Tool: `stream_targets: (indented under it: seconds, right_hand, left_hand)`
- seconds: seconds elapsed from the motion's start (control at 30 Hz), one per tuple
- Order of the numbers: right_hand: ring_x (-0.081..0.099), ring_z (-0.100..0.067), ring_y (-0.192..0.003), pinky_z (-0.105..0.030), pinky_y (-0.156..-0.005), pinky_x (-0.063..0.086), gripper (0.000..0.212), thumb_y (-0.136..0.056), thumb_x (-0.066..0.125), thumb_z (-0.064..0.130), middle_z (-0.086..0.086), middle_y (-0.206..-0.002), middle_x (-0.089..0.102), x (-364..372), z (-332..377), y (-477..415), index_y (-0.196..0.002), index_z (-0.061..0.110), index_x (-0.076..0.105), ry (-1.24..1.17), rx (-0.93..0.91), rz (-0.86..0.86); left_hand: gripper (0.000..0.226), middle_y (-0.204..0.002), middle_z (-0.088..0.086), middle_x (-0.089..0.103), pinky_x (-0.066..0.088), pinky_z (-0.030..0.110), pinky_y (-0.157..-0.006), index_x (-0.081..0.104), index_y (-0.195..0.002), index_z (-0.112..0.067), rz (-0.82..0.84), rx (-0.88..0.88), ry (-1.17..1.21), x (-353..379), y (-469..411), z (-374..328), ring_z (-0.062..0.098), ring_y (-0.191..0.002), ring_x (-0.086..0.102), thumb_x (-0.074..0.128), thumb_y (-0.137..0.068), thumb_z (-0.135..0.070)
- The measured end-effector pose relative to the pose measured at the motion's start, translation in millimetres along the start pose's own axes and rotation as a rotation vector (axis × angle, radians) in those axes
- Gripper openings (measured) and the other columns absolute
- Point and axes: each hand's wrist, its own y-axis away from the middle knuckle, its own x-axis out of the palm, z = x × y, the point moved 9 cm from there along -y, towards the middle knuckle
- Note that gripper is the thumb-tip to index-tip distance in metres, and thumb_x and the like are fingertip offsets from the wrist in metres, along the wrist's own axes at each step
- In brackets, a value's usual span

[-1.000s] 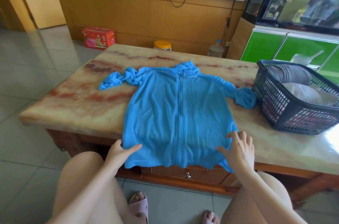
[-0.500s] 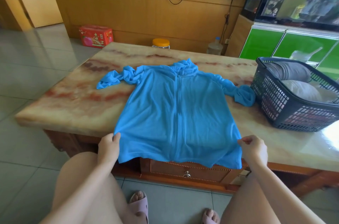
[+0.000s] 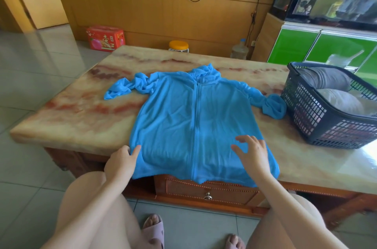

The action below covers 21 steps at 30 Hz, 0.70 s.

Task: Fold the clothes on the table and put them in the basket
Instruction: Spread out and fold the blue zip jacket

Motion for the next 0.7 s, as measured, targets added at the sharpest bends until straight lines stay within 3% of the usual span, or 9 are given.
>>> stream_targets:
  seconds: [0.1,0.17,0.3,0.47,0.6,0.7]
  right_hand:
    - [0.042,-0.021,-0.121,-0.032,-0.100,0.034,0.034,-0.089,0.064,0.033,0.004,-0.122,0.061,32,39,-4,-0.122,0.022,0.062,-0.035,-0.126,0.167]
    - [0.031,-0.018,-0.136,-0.034,-0.111,0.026,0.042,-0.093,0.057,0.037,0.007,-0.142,0.047,56,67,1,-0.134,0.027,0.054,-0.042,-0.237,0.301]
    - [0.003,-0.012,-0.147,-0.031,-0.118,0.002,0.050,-0.098,0.042,0.045,0.013,-0.157,0.017,99,106,23,-0.146,0.033,0.033,0.089,-0.427,0.504]
    - [0.010,-0.013,-0.146,-0.030,-0.118,0.003,0.050,-0.100,0.037,0.044,0.013,-0.157,0.018,114,109,28,-0.148,0.032,0.029,0.204,-0.428,0.466]
    - [0.007,-0.014,-0.146,-0.032,-0.118,-0.004,0.053,-0.100,0.034,0.048,0.013,-0.158,0.016,115,105,29,-0.149,0.030,0.027,0.243,-0.438,0.500]
    - [-0.001,-0.015,-0.147,-0.033,-0.117,-0.011,0.072,-0.088,0.015,0.065,0.014,-0.158,0.014,114,109,30,-0.150,0.030,0.025,0.268,-0.463,0.500]
  left_hand:
    - [0.041,-0.069,0.010,0.057,0.036,0.035,-0.058,0.049,-0.065,-0.013,-0.032,0.022,-0.010,-9,-7,-2,0.034,-0.074,0.056,0.045,-0.097,-0.038]
    - [0.042,-0.068,0.009,0.052,0.031,0.034,-0.055,0.042,-0.064,-0.012,-0.037,0.011,-0.015,-12,-10,-1,0.032,-0.070,0.052,0.037,-0.100,-0.034]
    - [0.034,-0.086,0.013,0.057,0.036,0.037,-0.065,0.052,-0.087,-0.009,-0.017,-0.003,0.005,-13,-12,5,0.032,-0.082,0.051,0.030,-0.102,-0.030]
    - [0.034,-0.109,0.022,0.062,0.038,0.039,-0.078,0.060,-0.108,-0.003,0.007,-0.063,0.060,-14,-16,23,0.038,-0.104,0.054,0.033,-0.101,-0.023]
    - [0.029,-0.103,0.014,0.065,0.042,0.036,-0.076,0.064,-0.103,-0.009,0.038,-0.090,0.098,-14,-15,33,0.034,-0.098,0.057,0.042,-0.098,-0.027]
    - [0.028,-0.092,0.002,0.064,0.044,0.035,-0.075,0.063,-0.093,-0.015,0.033,-0.102,0.147,-16,-12,29,0.028,-0.092,0.058,0.049,-0.094,-0.039]
